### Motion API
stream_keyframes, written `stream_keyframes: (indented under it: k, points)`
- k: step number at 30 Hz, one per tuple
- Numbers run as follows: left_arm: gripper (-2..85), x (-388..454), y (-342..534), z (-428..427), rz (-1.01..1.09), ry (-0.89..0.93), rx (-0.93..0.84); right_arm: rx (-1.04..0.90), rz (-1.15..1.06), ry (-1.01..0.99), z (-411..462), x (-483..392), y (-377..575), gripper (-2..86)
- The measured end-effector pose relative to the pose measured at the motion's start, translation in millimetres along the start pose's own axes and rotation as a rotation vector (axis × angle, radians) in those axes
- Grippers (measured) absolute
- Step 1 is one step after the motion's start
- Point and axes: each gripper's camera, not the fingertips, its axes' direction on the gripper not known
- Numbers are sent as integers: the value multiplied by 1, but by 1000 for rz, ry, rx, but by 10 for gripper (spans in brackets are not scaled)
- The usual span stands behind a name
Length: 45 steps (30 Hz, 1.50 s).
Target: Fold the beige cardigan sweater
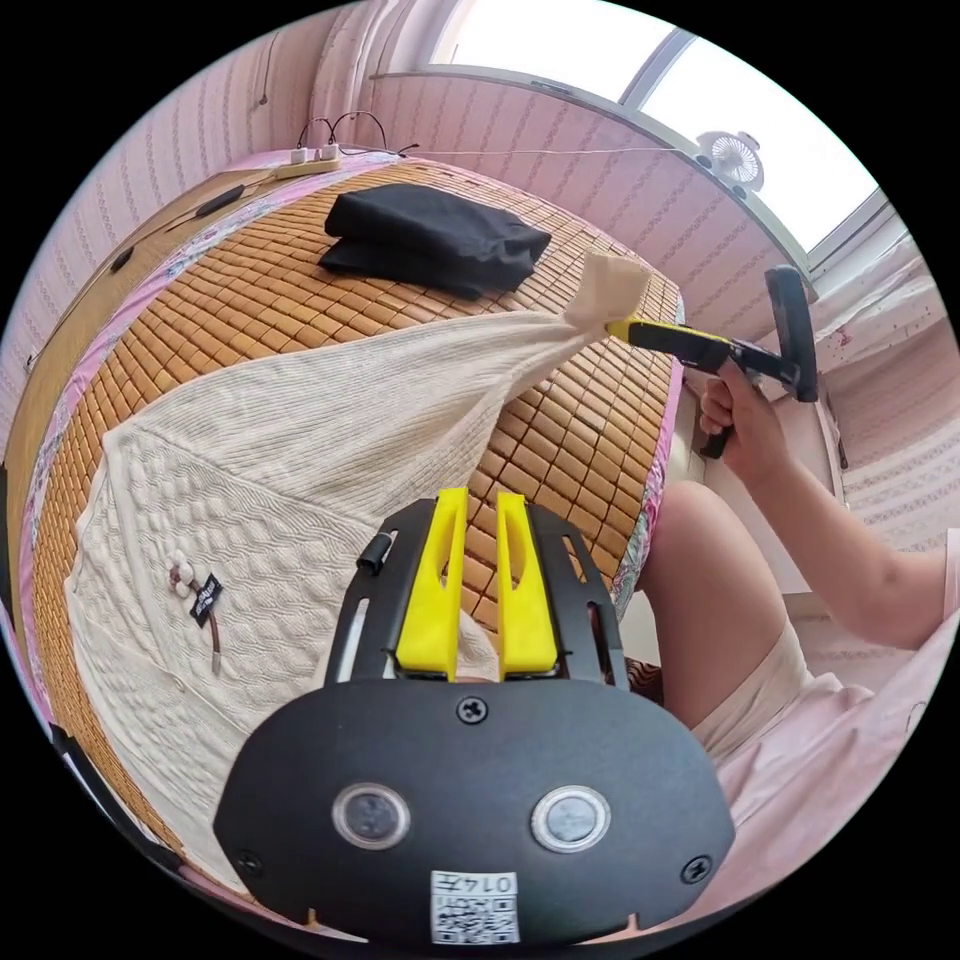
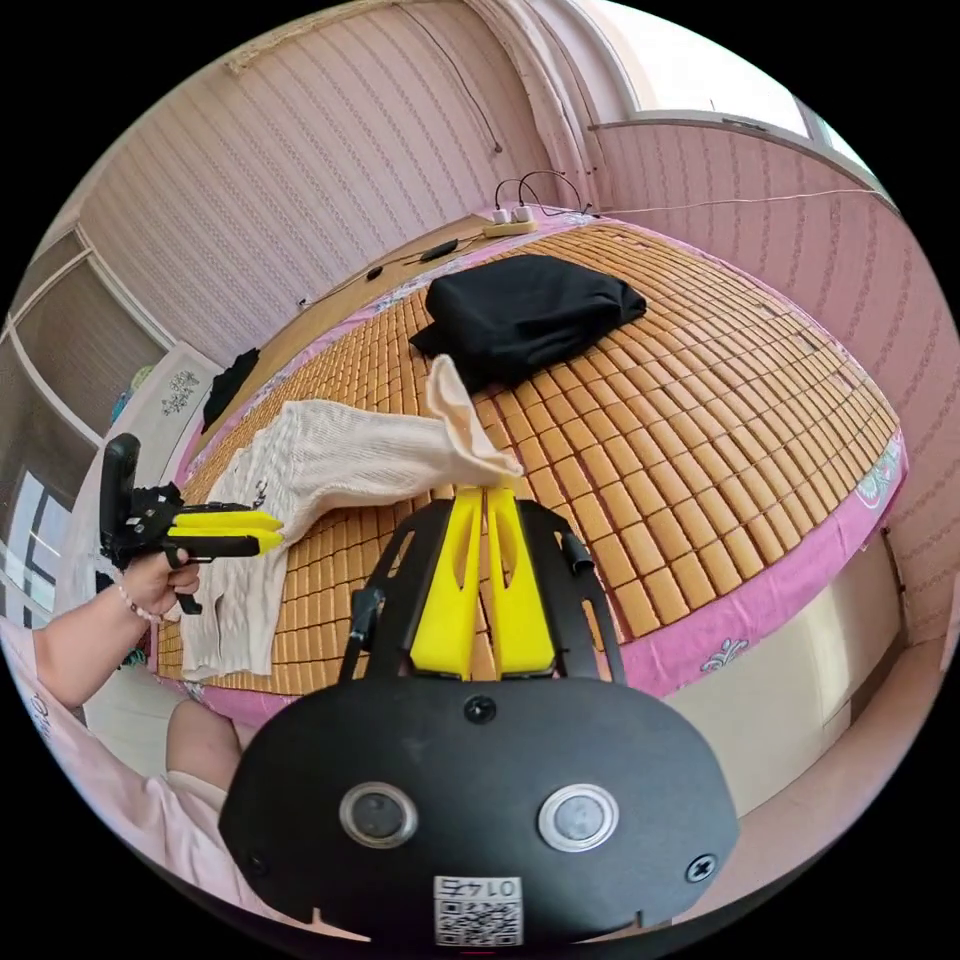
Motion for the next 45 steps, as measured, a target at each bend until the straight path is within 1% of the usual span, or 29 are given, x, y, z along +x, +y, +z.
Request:
stream_keyframes:
  k: [2, 4, 6, 9, 11, 13, 14, 15, 16, 19, 21, 22, 25, 26, 28, 31, 33, 34, 36, 37, 39, 40, 42, 44, 45]
  points:
    - [57, -1, -3, 7, -13, 3, -1, -28, 79, 64, -9, 16, 43, 6]
    - [57, -2, -3, 17, -25, 16, -27, -99, 130, 82, -9, 27, 61, 6]
    - [56, 0, -1, 23, -33, 4, -42, -111, 162, 104, -12, 30, 68, 10]
    - [55, 4, 0, 16, -44, -38, 0, -85, 86, 138, -14, 14, 55, 29]
    - [55, 2, -1, 15, -59, -44, 0, -96, -1, 191, 0, -6, 32, 68]
    - [55, -1, -4, 16, -63, -49, -17, -139, -67, 248, 21, -17, 15, 67]
    - [56, -3, -5, 18, -62, -59, -44, -190, -79, 327, 39, -19, 5, 38]
    - [56, -5, -5, 24, -58, -53, -90, -222, -77, 359, 48, -19, 1, 23]
    - [56, -6, -4, 27, -57, -45, -117, -293, -88, 388, 63, -17, -6, 17]
    - [54, -9, 1, 17, -54, -30, -111, -276, -74, 333, 59, -16, -28, 13]
    - [53, -8, 6, 9, -40, -30, -106, -326, -79, 318, 67, -14, -37, 17]
    - [55, -7, 8, 7, -38, -33, -105, -381, -83, 315, 75, -13, -38, 22]
    - [60, -8, 18, -14, -38, 30, -96, -380, -42, 309, 71, -16, -39, 52]
    - [61, -7, 27, -32, -23, 62, -64, -351, -20, 323, 63, -19, -34, 58]
    - [61, -3, 49, -64, 12, 61, -11, -305, -16, 306, 50, -27, -24, 62]
    - [61, -8, 110, -124, -7, 51, 77, -286, -80, 289, 33, -55, 0, 66]
    - [61, -26, 176, -168, -130, 29, 128, -279, -150, 302, 26, -80, 15, 64]
    - [60, -32, 195, -179, -170, 19, 138, -280, -191, 293, 24, -96, 24, 65]
    - [59, -56, 277, -222, -342, -47, 183, -283, -246, 249, 24, -123, 35, 64]
    - [59, -62, 299, -233, -389, -67, 191, -288, -294, 220, 26, -143, 40, 64]
    - [56, -85, 386, -273, -581, -151, 232, -312, -370, 202, 35, -177, 43, 64]
    - [55, -90, 408, -282, -630, -173, 244, -313, -430, 191, 42, -203, 43, 64]
    - [51, -108, 493, -318, -806, -248, 300, -331, -524, 171, 57, -246, 41, 64]
    - [49, -121, 547, -340, -902, -291, 336, -356, -652, 111, 82, -311, 35, 64]
    - [48, -131, 575, -354, -946, -318, 353, -353, -679, 90, 88, -328, 34, 64]
